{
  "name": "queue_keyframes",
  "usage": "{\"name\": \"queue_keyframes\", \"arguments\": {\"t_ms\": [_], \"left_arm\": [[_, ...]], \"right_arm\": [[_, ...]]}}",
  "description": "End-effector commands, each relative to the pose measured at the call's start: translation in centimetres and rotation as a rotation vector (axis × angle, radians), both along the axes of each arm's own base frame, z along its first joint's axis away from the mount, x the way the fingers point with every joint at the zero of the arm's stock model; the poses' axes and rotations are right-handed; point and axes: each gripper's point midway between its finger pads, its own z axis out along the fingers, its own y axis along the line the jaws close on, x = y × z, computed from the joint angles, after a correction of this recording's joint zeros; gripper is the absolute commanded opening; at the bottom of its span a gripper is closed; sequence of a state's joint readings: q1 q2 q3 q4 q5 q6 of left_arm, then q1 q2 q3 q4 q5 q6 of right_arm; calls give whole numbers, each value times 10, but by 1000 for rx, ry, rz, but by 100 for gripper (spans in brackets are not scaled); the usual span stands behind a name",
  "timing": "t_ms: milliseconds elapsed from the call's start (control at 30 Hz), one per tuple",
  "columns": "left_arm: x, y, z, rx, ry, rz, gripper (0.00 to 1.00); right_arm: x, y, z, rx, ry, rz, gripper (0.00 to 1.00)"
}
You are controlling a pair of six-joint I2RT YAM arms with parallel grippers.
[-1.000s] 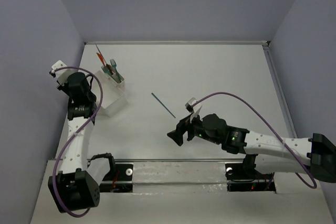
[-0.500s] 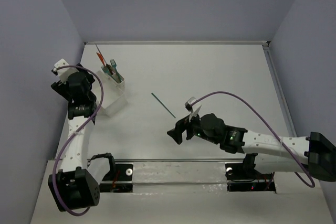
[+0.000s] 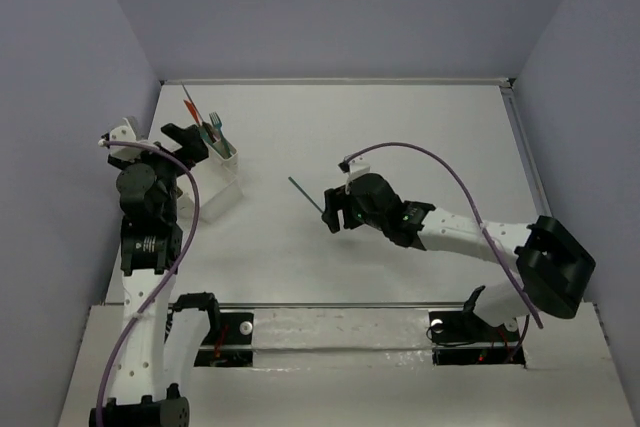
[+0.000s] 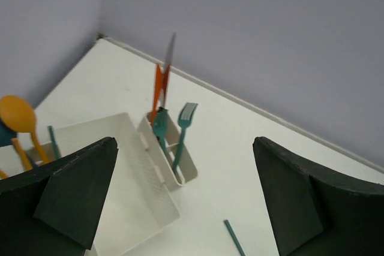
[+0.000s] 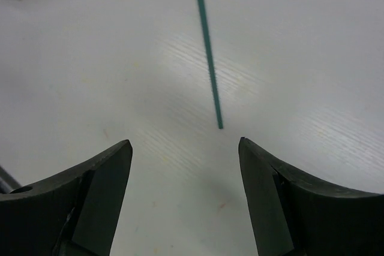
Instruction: Sort the eating utensils into containers
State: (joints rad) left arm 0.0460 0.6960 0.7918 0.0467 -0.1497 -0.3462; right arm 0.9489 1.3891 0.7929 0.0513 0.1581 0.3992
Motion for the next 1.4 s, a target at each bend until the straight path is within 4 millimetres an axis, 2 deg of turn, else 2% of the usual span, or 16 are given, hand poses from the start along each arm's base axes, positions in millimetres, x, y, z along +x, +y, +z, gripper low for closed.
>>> {"name": "queue_keyframes", "arguments": {"t_ms": [0,67,100,200,300,333,367,400,433,633,800,967,1067,1167,1233,1367], "left_arm": [[-12,-57,-9,-54,0,-308,99],[-17,-72,-28,-69,35,-392,99],[-18,-81,-42,-75,56,-447,99],[-22,-91,-53,-84,69,-505,99],[-23,-95,-48,-80,53,-531,99],[-23,-97,-45,-78,44,-542,99],[-24,-99,-44,-77,41,-551,99],[-25,-100,-43,-74,37,-560,99],[-25,-101,-45,-75,45,-565,99],[-28,-115,-47,-66,66,-617,99],[-31,-125,-48,-65,72,-659,99],[-32,-128,-48,-65,77,-668,99],[-30,-128,-51,-73,86,-668,99],[-30,-133,-55,-106,95,-693,99],[-30,-138,-58,-137,101,-716,99],[-34,-153,-67,-249,133,-787,99]], "right_arm": [[18,5,-12,-91,59,27,78],[24,11,-16,-143,71,44,77],[25,11,-33,-194,93,58,77],[36,19,-46,-237,110,77,73],[50,36,-42,-243,81,101,67],[52,38,-57,-282,104,109,65],[62,47,-48,-272,85,108,61],[63,41,-63,-308,110,98,61],[70,45,-60,-319,102,94,58],[83,37,-94,-411,148,70,56],[83,37,-108,-439,169,72,51],[70,35,-118,-433,221,99,30],[62,32,-119,-409,236,103,10],[58,34,-114,-363,221,112,0],[57,37,-108,-337,205,124,0],[59,44,-76,-245,123,139,0]]}}
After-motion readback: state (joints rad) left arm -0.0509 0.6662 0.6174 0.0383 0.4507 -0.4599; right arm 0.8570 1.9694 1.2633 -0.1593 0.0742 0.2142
